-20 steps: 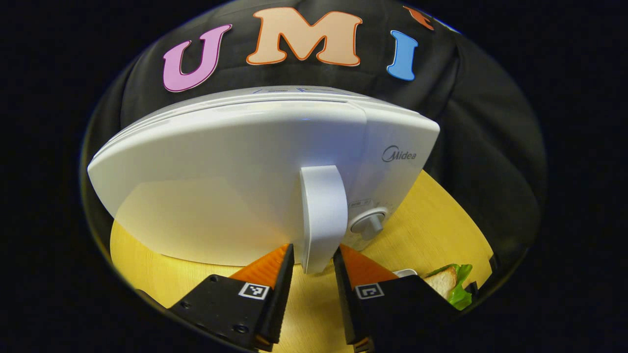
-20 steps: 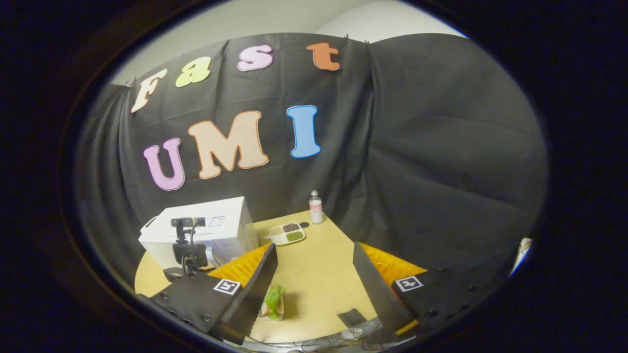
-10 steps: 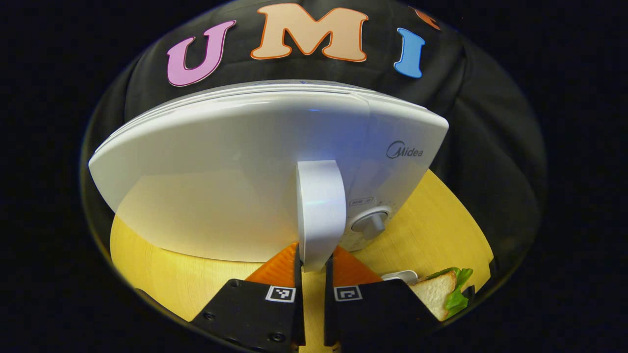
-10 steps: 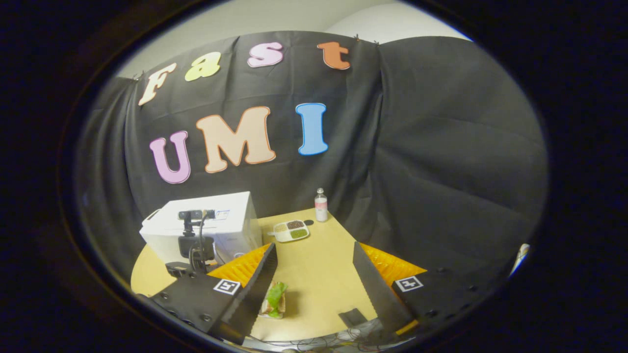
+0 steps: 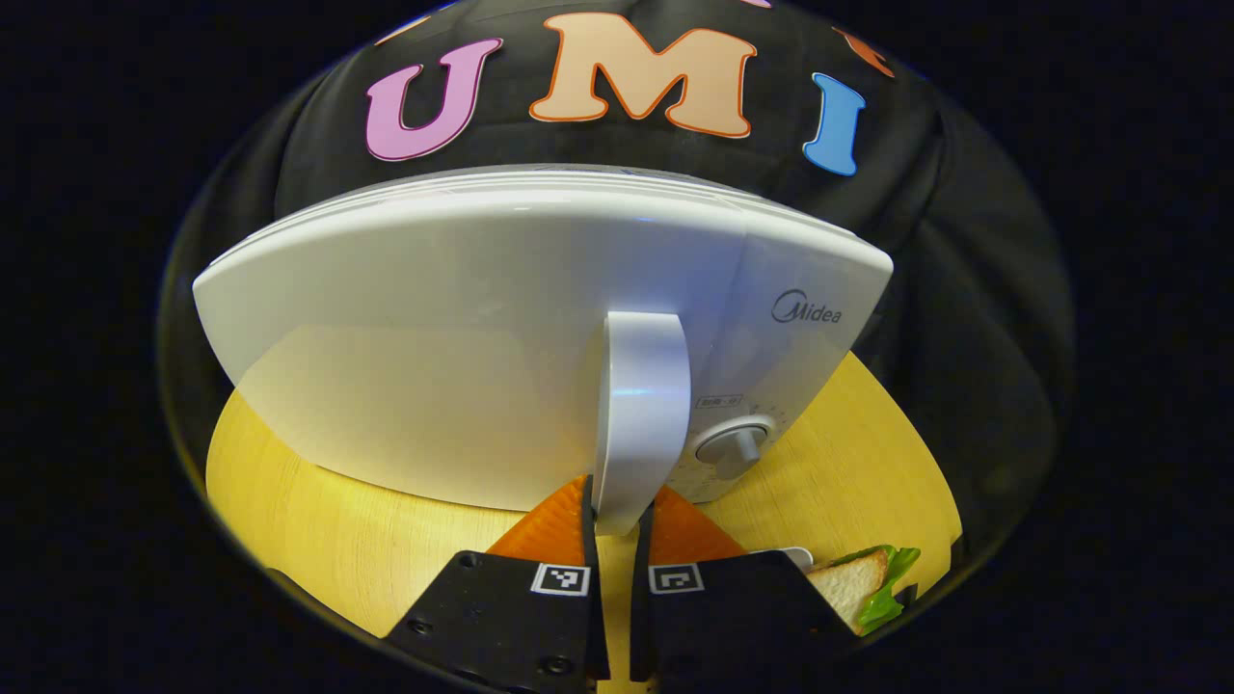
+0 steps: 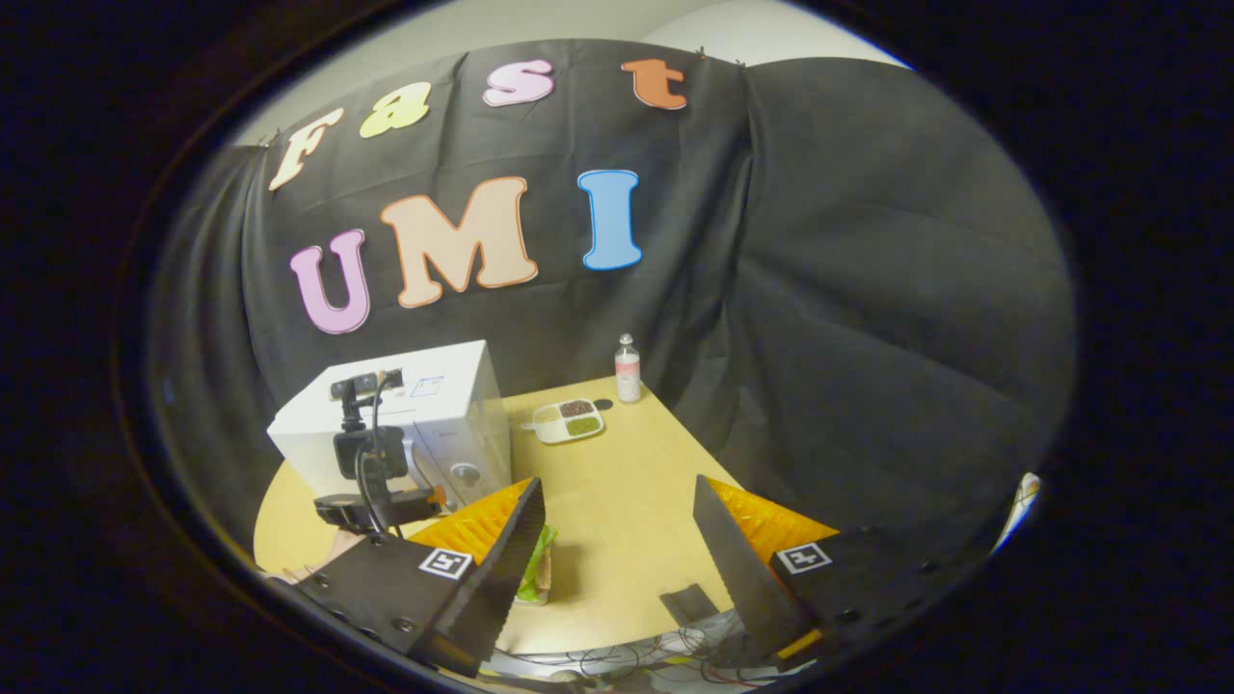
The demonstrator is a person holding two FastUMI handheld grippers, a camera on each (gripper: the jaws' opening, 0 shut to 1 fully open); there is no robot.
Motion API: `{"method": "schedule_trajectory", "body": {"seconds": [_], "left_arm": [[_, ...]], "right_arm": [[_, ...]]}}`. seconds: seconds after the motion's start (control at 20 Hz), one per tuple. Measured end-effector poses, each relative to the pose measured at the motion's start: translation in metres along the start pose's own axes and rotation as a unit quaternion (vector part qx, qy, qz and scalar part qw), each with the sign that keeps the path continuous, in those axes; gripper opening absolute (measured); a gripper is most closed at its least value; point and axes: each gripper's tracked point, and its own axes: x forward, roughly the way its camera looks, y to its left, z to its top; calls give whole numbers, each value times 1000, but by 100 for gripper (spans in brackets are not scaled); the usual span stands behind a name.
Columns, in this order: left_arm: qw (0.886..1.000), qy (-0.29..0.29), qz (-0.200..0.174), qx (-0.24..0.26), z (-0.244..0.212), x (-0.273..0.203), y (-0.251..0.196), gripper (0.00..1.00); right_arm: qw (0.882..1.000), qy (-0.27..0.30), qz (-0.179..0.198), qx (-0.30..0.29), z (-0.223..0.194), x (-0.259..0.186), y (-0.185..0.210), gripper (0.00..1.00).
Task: Open the microwave oven with the left hand, put the food in, and close the microwave oven.
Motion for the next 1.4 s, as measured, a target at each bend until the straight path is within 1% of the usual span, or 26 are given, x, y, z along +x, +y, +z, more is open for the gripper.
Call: {"method": "schedule_trajectory", "body": {"seconds": [0.2,0.25,0.35,0.6,0.65,0.75,0.8,0.85,0.9,1.0,1.1,1.15,1.25,1.3,1.35,1.4], "left_arm": [[1000,2,-4,1,0,0,0,5],[1000,4,-2,-2,0,-1,1,6],[1000,8,2,-8,0,-1,1,6],[1000,10,-1,-3,1,-1,1,6],[1000,14,1,-2,0,-1,1,6],[1000,20,3,-9,0,-2,1,6],[1000,19,2,-11,0,-2,1,6],[1000,21,2,-12,-1,-3,1,6],[999,39,7,-19,-13,-13,1,6],[1000,18,-2,-2,-23,-33,5,6],[1000,21,-10,9,-40,-54,8,5],[1000,16,-17,16,-43,-61,10,8],[999,25,-20,24,-54,-73,14,11],[999,26,-21,26,-57,-78,16,13],[999,29,-21,26,-62,-83,18,16],[999,26,-20,19,-64,-88,22,18]], "right_arm": [[1000,11,7,3,-6,4,1,92],[1000,12,7,0,-7,5,0,92],[1000,14,5,-5,-10,10,-1,92],[999,33,10,0,-21,26,0,92],[999,37,12,-1,-22,28,1,99],[999,45,11,-9,-27,37,-1,98],[999,51,12,-13,-30,39,-1,92],[998,58,14,-14,-32,41,-1,92],[998,64,15,-13,-33,44,1,93],[997,71,19,-10,-34,49,3,93],[997,74,27,-5,-32,53,7,93],[997,73,33,-7,-31,56,9,93],[996,79,41,-16,-37,67,12,93],[995,83,44,-19,-40,69,14,98],[995,83,49,-20,-41,70,16,98],[995,84,54,-20,-41,70,19,94]]}}
